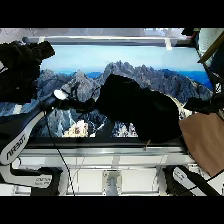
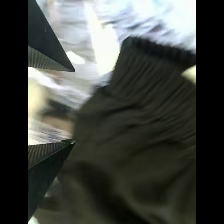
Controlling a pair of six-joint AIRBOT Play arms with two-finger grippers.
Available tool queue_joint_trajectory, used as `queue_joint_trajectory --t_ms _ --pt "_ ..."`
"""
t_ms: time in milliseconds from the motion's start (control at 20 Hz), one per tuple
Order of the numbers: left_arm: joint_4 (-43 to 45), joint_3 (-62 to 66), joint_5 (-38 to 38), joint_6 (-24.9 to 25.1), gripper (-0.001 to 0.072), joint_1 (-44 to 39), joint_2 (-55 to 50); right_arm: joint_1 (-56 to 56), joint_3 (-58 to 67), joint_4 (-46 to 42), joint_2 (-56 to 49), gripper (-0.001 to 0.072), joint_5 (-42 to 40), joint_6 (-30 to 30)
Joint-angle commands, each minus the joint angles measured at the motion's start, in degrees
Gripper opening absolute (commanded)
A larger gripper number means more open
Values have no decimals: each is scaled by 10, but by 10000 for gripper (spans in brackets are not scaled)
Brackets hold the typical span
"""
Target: Fold the clothes and pants, and hang the long-sleeved shirts on hangers.
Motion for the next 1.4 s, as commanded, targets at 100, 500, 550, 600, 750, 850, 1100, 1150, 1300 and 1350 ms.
queue_joint_trajectory --t_ms 100,500,550,600,750,850,1100,1150,1300,1350 --pt "-118 -69 161 39 485 -39 2 0 0 56 0 479 -12 0" --pt "-161 -56 237 40 461 -44 -11 0 0 56 0 478 3 0" --pt "-162 -52 237 39 461 -45 -14 0 0 56 0 478 4 0" --pt "-161 -49 236 39 461 -46 -16 0 0 57 0 479 4 0" --pt "-161 -43 236 40 340 -53 -16 0 0 57 0 479 3 0" --pt "-161 -43 236 46 280 -60 -16 0 0 57 0 478 3 0" --pt "-161 -32 234 50 237 -81 -16 0 0 57 0 478 3 0" --pt "-161 -26 235 50 150 -81 -16 0 0 57 0 478 3 0" --pt "-161 -14 254 50 119 -81 -16 0 0 57 0 478 2 0" --pt "-161 -14 257 50 119 -81 -17 0 0 57 0 479 2 0"
